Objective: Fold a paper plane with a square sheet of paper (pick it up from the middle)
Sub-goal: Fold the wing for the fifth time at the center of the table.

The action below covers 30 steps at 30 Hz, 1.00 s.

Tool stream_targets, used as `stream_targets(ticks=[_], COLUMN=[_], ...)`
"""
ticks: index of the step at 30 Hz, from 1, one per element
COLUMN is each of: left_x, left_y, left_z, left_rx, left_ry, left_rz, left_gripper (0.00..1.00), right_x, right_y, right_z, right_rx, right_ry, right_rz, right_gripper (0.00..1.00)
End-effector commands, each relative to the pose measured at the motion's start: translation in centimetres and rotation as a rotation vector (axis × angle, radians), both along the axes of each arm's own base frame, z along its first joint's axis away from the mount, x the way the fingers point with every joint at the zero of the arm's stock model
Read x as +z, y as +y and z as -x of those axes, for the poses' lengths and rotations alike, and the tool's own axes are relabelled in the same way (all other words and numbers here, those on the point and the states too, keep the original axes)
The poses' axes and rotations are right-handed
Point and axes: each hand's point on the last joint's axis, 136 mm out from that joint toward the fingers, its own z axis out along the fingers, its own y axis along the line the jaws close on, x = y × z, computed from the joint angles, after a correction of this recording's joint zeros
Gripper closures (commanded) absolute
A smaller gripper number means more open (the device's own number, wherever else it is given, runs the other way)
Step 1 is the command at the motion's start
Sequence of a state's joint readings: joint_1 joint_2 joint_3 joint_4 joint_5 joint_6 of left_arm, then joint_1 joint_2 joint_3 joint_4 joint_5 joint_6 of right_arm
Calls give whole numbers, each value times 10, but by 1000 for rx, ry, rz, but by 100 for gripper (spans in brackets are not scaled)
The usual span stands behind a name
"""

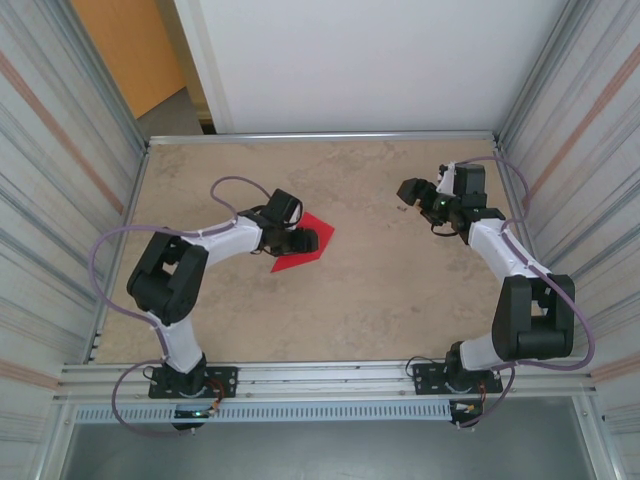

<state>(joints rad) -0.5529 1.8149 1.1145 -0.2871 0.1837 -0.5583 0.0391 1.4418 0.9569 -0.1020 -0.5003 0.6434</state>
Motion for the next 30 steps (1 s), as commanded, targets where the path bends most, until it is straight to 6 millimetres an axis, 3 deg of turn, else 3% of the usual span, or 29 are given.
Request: stream_targets(ticks=[1,12,18,23,30], left_x=[2,-16,-28,-27,-27], left_y=[-1,10,-5,-23,-16], left_z=[-10,-8,5,12,12], left_rx=[11,102,173,226,281], left_ry=[11,128,225,260,256], left_rz=[43,178,312,412,427], left_gripper=[34,39,49,56,59], right_x=[-8,-32,-65,-82,-113], right_y=[7,43,81,127,164], right_z=[2,12,36,62,81], right_rx=[29,97,79,119,163], right_ry=[20,120,302,380,483], right_rz=[10,-7,-108,-116,-110], right_gripper=[24,25,27,30,37])
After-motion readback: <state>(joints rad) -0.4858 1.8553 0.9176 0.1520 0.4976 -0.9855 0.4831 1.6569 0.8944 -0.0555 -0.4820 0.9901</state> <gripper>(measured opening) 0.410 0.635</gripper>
